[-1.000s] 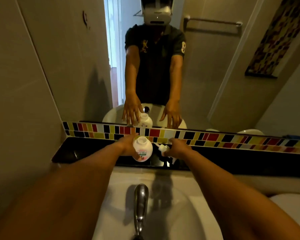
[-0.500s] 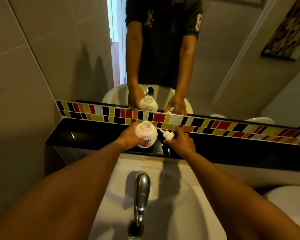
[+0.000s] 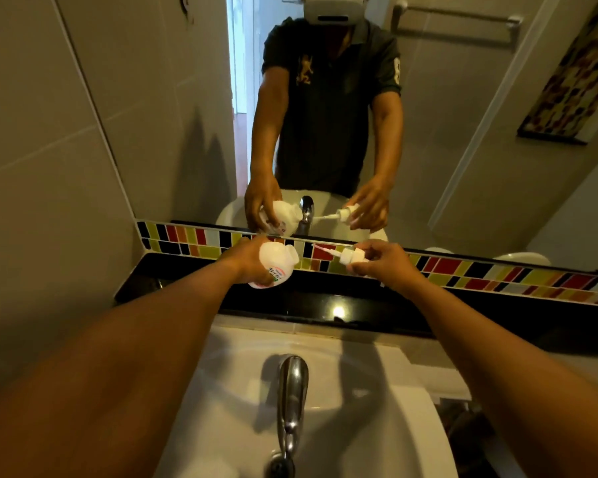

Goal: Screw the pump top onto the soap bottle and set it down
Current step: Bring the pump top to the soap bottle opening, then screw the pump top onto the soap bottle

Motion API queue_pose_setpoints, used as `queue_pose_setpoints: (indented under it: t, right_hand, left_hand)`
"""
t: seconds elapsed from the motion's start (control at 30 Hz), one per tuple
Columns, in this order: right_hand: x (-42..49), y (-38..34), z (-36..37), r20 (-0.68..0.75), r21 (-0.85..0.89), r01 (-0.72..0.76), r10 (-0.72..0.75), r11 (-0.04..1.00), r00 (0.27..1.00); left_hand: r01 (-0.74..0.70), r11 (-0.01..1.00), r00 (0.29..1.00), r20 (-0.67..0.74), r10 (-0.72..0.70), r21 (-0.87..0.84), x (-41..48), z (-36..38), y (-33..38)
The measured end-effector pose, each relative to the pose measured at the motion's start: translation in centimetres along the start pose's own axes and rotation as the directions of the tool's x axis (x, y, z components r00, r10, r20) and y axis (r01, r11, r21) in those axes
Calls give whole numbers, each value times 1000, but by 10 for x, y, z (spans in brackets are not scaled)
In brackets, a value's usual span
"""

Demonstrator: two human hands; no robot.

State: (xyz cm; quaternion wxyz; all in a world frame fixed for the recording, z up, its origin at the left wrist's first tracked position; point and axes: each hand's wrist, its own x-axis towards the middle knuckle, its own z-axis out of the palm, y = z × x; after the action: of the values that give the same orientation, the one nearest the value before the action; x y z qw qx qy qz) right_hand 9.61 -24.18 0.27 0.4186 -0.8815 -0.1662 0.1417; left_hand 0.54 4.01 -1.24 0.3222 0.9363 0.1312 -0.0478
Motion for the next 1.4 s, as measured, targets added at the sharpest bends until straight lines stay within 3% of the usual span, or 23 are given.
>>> queue_pose_setpoints:
  t: [0.2, 0.4, 0.6, 0.93, 1.0, 1.07, 1.13, 1.2, 1.3, 1.4]
  right_hand:
    - [-13, -39, -9, 57, -242, 204, -196, 949, 979]
    - [-32, -68, -4, 112, -563, 381, -389, 734, 914]
    - [-51, -84, -4, 215, -662, 479, -467, 575, 858]
    - [-60, -90, -1, 245, -700, 533, -541, 476, 804]
    - [-60, -90, 1, 237, -669, 533, -530, 519, 814]
    - [-59, -90, 2, 175, -574, 498, -496, 651, 850]
    - [-60, -92, 3, 51, -339, 415, -424, 844, 904]
    - [-61, -95, 3, -30, -54, 345, -347, 937, 937]
    - [-61, -97, 2, -68, 183, 249, -241, 951, 968]
    - [-60, -95, 3, -93, 387, 207, -185, 899, 978]
  left_hand:
    - [-40, 996, 998, 60, 35, 83, -15, -18, 21]
    - [-88, 994, 982, 175, 76, 63, -29, -25, 46]
    - [-108, 989, 963, 256, 80, 99, -40, -31, 58]
    - [-136, 988, 949, 295, 111, 68, -45, -35, 67]
    - [-137, 989, 947, 301, 115, 53, -44, -37, 66]
    - [-140, 990, 945, 300, 126, 27, -43, -39, 64]
    - [-139, 990, 944, 298, 140, -25, -41, -40, 64]
    - [-116, 989, 944, 299, 138, -92, -39, -41, 64]
    - [-98, 978, 943, 296, 150, -184, -36, -41, 65]
    - [-100, 965, 945, 282, 168, -241, -33, -42, 64]
